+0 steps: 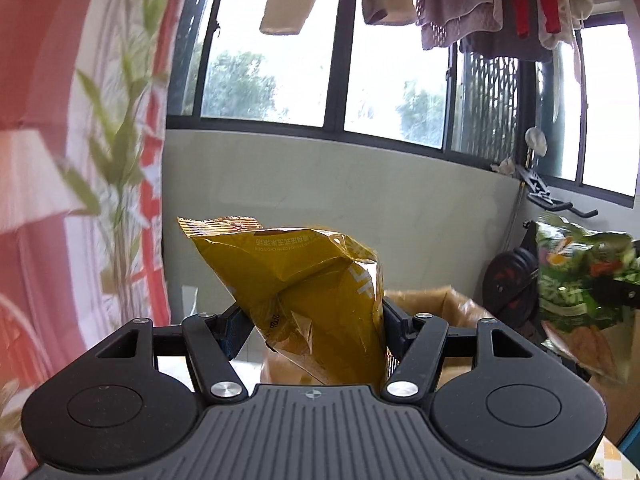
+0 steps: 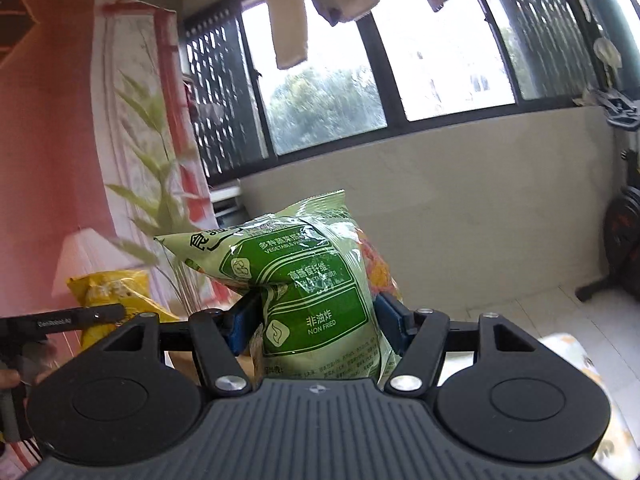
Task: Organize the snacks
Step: 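Lift the yellow bag with the left tool while the right tool lifts the pale green bag, then release both bags into the lined box, opening both tools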
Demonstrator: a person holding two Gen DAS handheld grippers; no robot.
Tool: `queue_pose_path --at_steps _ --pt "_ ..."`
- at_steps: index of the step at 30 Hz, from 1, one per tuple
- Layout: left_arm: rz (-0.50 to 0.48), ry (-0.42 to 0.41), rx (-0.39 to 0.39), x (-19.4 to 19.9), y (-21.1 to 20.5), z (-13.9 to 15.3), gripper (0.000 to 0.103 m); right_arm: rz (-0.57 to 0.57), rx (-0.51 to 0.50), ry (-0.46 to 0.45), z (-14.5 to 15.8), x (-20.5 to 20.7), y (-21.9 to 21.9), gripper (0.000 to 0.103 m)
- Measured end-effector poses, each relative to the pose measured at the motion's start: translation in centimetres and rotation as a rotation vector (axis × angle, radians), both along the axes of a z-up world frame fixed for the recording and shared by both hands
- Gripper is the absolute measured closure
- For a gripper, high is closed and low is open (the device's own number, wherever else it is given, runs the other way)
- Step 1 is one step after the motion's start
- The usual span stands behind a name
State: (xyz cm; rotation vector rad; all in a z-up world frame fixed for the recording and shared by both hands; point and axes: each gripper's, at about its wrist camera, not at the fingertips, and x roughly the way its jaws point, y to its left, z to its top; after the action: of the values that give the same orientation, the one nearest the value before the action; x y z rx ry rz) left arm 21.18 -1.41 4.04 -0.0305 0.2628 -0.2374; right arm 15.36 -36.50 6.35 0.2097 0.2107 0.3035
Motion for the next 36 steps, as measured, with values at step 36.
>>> queue_pose_path --at_steps 36 --pt "0.012 0.171 0.036 10.5 -2.9 -3.1 0.021 -0.012 -0.074 0.101 -3.6 14.5 5.8 0.031"
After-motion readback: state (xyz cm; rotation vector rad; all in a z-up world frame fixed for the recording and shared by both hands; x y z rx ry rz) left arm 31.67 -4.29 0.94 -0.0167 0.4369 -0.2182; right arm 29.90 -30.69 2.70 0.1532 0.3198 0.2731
